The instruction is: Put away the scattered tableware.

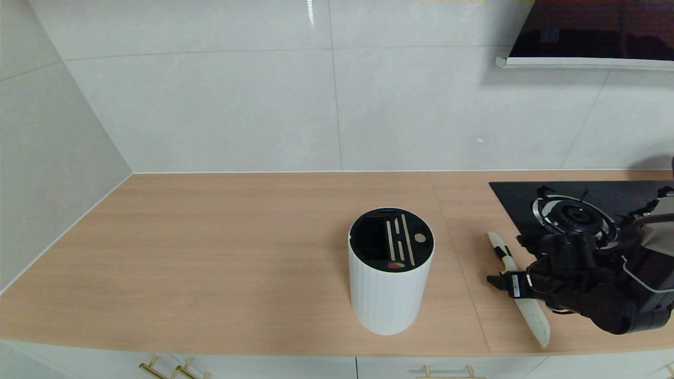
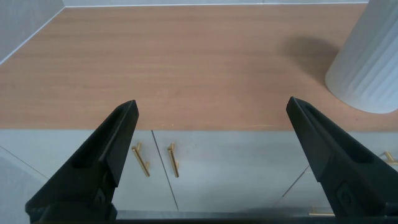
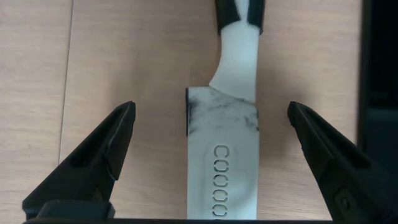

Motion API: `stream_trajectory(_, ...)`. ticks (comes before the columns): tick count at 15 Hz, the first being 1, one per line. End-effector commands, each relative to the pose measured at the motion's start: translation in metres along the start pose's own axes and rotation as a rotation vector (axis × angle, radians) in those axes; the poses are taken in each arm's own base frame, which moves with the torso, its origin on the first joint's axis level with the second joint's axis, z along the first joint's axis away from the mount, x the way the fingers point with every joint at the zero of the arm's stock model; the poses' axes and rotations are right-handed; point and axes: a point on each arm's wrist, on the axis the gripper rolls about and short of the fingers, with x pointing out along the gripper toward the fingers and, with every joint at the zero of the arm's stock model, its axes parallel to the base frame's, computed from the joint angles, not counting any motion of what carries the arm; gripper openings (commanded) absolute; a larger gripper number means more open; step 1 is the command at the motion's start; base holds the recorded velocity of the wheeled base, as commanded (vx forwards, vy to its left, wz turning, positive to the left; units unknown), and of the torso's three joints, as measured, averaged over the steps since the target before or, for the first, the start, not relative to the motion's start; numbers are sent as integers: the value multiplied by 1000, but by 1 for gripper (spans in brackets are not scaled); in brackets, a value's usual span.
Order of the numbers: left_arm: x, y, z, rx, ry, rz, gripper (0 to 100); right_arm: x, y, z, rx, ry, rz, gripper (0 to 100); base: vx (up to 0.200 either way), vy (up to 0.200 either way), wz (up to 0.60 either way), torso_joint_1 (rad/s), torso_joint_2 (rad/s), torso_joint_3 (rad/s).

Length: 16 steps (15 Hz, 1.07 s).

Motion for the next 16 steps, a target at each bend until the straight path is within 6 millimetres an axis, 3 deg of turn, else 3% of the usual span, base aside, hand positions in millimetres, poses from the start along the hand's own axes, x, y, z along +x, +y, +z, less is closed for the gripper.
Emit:
stream_trajectory(1, 0, 0, 0, 0, 1, 1, 100, 1, -1, -1, 2, 5, -3, 0, 0, 0, 0, 0, 0, 0)
stream_trajectory(12, 0, 0, 0, 0, 1, 1, 100, 6, -3, -4, -2, 12, -25, 0, 0, 0, 0, 0, 0, 0)
stream_trajectory(13, 0, 0, 0, 5, 0, 1, 100, 2, -3, 1, -1, -11, -26, 0, 0, 0, 0, 0, 0, 0)
stream_trajectory(16, 0, 0, 0, 8, 1, -1, 100, -36, -3, 26, 4, -123, -15, 0, 0, 0, 0, 0, 0, 0)
